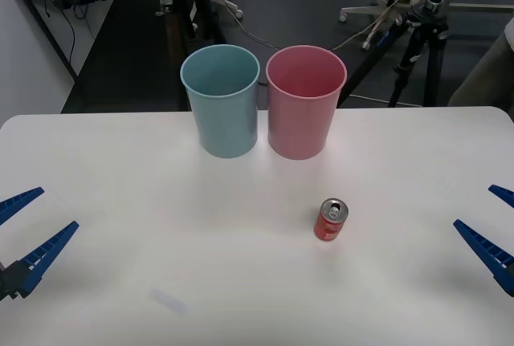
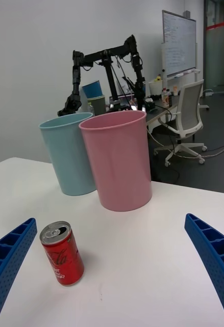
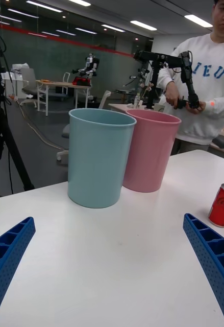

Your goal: Grasp the object on the table and drop it into the matching bin: aluminum can to the light blue bin, PET bottle to the pink bin.

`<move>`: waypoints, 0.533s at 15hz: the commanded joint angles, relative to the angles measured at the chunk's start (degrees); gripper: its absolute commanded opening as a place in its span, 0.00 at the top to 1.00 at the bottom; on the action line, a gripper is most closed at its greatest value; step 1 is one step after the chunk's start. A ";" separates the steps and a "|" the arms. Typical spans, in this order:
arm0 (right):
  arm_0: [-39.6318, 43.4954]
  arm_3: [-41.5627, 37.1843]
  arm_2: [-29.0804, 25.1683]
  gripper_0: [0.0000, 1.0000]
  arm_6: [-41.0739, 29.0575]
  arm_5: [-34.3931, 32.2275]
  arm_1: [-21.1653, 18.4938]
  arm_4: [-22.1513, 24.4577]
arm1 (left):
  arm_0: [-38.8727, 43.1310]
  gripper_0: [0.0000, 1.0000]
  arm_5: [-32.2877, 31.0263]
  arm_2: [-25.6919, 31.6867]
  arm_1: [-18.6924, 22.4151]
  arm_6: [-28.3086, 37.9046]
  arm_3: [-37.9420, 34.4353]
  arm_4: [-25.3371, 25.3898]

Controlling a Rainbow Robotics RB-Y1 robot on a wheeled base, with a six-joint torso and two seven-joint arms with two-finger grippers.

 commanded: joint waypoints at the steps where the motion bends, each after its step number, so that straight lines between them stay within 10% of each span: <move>1: 0.00 0.00 0.00 0.00 0.00 0.00 0.00 0.00 | 0.00 0.00 0.00 0.00 0.00 0.00 0.00 0.00; 8: 2.59 -1.68 1.70 0.00 0.61 1.01 3.31 3.80 | 0.00 0.00 0.00 0.00 0.00 0.00 0.00 0.00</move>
